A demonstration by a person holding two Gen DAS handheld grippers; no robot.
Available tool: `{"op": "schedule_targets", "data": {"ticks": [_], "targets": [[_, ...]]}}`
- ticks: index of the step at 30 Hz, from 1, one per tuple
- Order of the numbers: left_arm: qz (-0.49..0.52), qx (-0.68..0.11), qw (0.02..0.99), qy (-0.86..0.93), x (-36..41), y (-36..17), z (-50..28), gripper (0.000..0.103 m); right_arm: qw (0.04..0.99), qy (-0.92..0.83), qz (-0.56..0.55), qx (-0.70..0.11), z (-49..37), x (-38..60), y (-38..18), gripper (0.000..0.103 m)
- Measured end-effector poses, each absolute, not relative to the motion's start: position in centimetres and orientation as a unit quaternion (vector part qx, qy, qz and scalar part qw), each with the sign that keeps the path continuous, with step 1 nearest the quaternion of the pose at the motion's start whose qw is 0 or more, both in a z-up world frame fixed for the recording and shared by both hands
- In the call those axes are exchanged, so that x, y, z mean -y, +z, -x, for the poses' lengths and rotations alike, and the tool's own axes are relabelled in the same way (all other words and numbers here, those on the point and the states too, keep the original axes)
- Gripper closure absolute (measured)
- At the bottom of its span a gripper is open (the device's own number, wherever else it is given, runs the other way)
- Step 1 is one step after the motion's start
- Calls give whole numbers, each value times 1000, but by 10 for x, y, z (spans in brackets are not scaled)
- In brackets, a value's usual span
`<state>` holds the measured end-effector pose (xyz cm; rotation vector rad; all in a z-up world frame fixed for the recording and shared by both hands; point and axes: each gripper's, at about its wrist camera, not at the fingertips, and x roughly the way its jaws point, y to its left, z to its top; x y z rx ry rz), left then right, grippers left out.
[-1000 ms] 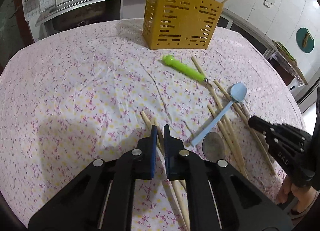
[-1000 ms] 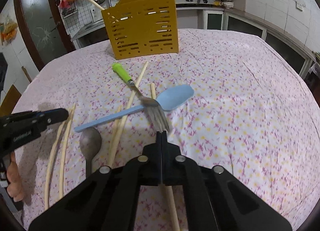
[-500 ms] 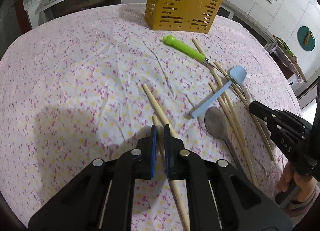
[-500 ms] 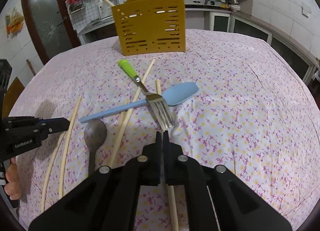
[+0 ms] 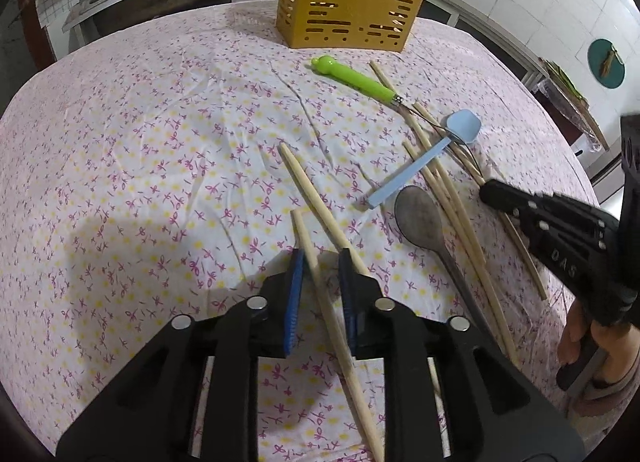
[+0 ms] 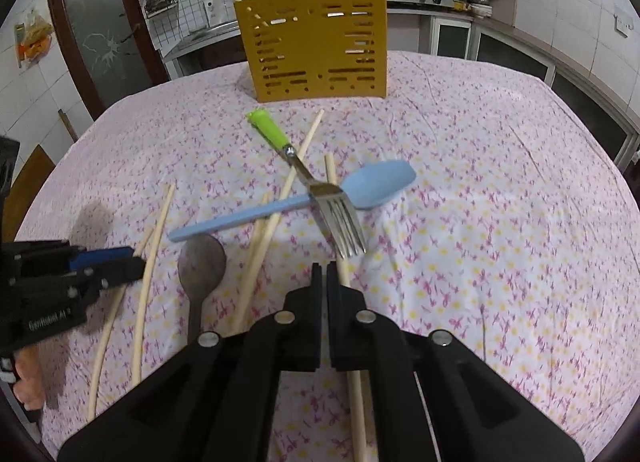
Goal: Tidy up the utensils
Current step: 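Close the right tool on a chopstick while the left tool grasps another chopstick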
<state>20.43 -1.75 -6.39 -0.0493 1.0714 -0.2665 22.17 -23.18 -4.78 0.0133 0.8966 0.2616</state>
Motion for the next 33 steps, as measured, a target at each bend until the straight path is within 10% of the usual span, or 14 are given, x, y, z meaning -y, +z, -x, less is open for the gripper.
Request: {"op": "schedule_targets", "data": {"ticks": [7, 12, 16, 20, 33], "targets": [[13, -507, 851, -137, 23, -62, -195, 59, 893, 121, -9, -432, -219, 237, -51, 96], [7, -504, 853, -134, 24, -61, -190, 57, 912, 111, 1, -394, -207, 239, -34, 48], [21, -503, 855, -124, 15, -59, -190, 57, 902, 107, 17, -419, -217, 240, -42, 53], [14, -505, 855, -117, 13, -59, -188, 57, 892, 109, 26, -438, -222, 237, -51, 81], [-42, -523, 847, -84, 29, -65, -207, 78, 880, 107, 43, -460, -244, 227, -52, 85]]}}
